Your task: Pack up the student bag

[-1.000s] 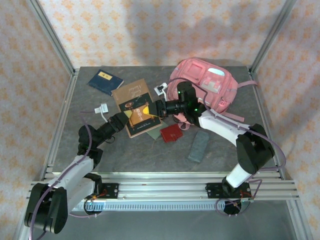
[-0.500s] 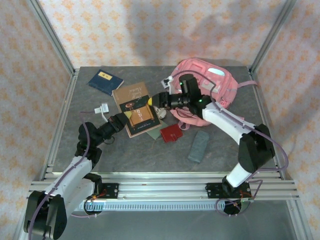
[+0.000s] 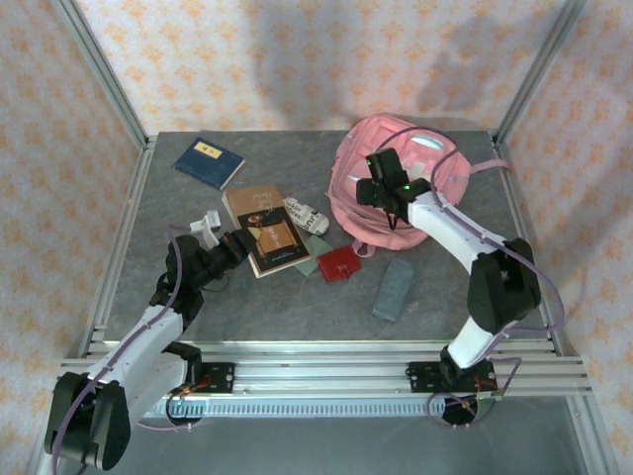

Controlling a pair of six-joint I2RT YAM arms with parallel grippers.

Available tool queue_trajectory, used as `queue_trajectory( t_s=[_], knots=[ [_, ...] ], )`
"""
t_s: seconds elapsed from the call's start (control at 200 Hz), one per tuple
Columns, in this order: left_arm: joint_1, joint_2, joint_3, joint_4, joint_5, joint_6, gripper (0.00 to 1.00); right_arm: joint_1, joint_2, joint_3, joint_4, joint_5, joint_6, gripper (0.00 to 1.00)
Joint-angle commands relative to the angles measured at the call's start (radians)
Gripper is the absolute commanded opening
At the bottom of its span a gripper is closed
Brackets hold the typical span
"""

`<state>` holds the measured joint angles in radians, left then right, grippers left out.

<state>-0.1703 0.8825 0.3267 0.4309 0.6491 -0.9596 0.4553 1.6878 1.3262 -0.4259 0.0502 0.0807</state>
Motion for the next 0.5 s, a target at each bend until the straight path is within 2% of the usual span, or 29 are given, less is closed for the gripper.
queue_trajectory(
  t_s=[0.0, 0.34, 0.496],
  knots=[
    [-0.007, -0.029, 0.012, 0.085, 0.004, -0.004, 0.00, 0.008, 0.066, 0.038, -0.051, 0.116, -0.093, 0.60],
    [-0.007, -0.024, -0.029, 0.131, 0.007, -0.032, 0.00, 0.016, 0.201, 0.071, -0.040, 0.161, -0.152, 0.61],
    [-0.008, -0.016, -0.036, 0.142, 0.009, -0.037, 0.00, 0.023, 0.252, 0.076, -0.020, 0.234, -0.157, 0.61]
  ],
)
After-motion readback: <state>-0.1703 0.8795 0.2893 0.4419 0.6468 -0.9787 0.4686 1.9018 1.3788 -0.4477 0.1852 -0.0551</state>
